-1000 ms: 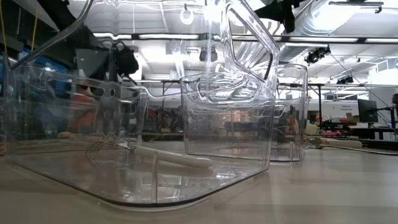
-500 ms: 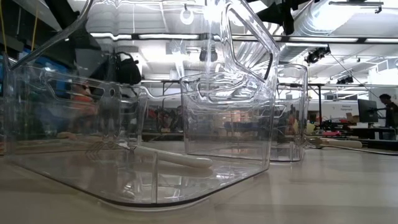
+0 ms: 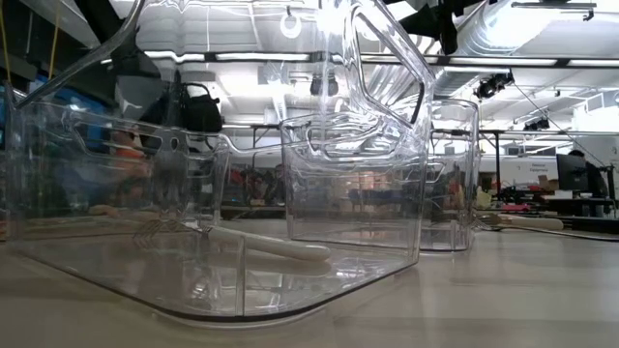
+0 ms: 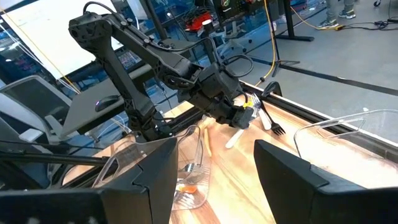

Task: Sort silverware by color (type)
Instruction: Put the white fork into the bottom transparent bin

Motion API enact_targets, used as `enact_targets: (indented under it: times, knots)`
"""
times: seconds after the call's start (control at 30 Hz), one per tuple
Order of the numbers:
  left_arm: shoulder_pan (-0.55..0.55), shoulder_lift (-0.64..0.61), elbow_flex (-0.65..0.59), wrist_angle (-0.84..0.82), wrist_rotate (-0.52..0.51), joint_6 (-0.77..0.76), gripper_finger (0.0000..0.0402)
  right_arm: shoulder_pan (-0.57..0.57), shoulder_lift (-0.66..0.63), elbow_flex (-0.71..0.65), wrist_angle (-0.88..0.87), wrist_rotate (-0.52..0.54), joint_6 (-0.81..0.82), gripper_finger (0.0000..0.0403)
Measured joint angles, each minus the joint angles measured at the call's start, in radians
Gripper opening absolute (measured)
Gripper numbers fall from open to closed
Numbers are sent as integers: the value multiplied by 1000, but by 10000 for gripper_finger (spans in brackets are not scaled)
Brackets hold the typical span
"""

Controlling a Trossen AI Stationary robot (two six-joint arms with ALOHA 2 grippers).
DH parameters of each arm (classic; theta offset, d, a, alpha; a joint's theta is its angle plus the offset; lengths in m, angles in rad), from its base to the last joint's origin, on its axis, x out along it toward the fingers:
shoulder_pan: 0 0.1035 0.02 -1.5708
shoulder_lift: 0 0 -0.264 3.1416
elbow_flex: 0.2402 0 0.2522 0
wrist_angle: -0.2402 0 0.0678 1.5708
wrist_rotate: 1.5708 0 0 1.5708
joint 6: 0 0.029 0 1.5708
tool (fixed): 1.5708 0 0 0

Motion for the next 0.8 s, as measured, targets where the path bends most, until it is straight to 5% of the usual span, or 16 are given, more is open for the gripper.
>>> enact_targets:
  times: [0.5, 0.8]
  knots:
    - [1, -9, -3, -12, 11, 87, 12, 0, 0, 0, -5, 0, 3, 195]
    - [3, -81, -12, -50, 13, 138, 7, 0, 0, 0, -5, 0, 2, 195]
